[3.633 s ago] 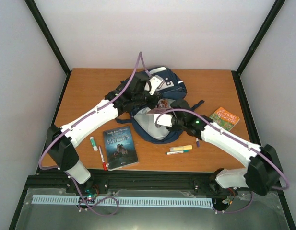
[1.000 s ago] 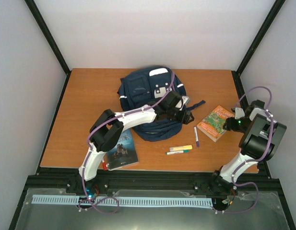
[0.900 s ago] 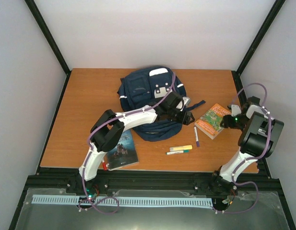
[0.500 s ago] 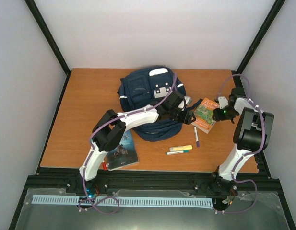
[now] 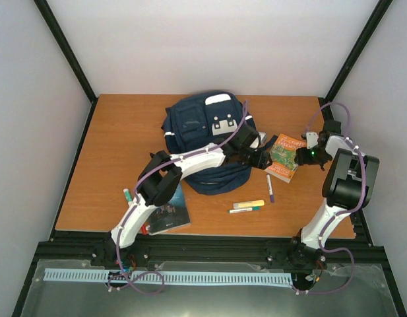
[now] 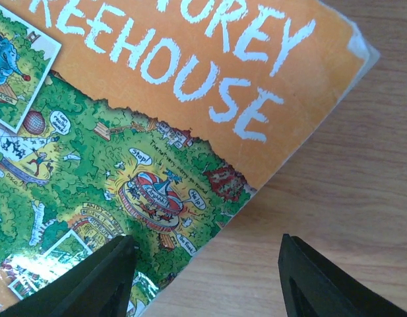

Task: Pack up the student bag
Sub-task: Pick up the book from the center of the board.

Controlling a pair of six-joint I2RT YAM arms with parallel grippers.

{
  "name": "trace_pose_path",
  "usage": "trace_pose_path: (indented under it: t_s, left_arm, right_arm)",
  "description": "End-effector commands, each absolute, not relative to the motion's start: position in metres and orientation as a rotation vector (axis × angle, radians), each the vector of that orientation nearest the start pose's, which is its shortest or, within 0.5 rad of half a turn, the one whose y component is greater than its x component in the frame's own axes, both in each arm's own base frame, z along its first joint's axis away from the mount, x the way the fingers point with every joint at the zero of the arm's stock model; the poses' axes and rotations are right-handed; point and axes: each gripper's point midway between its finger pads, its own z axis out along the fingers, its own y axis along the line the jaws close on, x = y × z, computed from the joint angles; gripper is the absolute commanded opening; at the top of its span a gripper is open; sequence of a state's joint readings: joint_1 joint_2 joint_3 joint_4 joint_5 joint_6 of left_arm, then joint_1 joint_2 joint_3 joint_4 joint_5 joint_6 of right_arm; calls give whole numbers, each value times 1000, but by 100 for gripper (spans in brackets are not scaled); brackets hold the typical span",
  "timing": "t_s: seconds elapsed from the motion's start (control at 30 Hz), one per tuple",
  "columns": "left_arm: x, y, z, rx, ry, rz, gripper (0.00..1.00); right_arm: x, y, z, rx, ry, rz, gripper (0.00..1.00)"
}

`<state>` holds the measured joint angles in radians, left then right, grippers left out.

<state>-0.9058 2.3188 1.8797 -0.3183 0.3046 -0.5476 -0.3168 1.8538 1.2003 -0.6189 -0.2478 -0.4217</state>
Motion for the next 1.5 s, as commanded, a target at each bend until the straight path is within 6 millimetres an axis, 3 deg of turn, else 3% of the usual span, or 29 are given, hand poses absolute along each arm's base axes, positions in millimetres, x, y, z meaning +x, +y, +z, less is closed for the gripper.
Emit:
trace_pose_path:
  t_s: [0.0,0.2,0.47,0.6,0.7,0.83,0.93,1.23,1.33,1.47]
  left_arm:
    - [358,-531,103,576,2445,-960,75]
    - [387,-548,96,502,2432,-895,76]
    - [408,-555,56,384,2469,-834,77]
    - [395,-558,34,384,2542,-888,75]
    - [377,-566,31,440,2580,-988,72]
    - [346,-579,44,535,2590,-1167,64]
    - [321,-583,58,622,2584,-1166,63]
    - [288,-554,50,610,2632,-1073,63]
    - [281,-547,52,606,2634,-1080,62]
    - [289,-533,62,526,2622,-1003,63]
  right_arm:
    - [381,-75,34,-129,2791,260,61]
    - [386,-74,26,-112,2807,295,62]
    - [384,-75,19,-126,2811,281,61]
    - [380,-71,18,-180,2799,297,56]
    - [380,-66,19,-219,2786,324,54]
    - [381,-55,19,-266,2764,396,52]
    - [382,-45,18,-298,2767,424,51]
    - [373,-15,18,-356,2769,517,50]
    - [370,-15,22,-377,2768,514,51]
    - [367,-26,30,-315,2779,470,51]
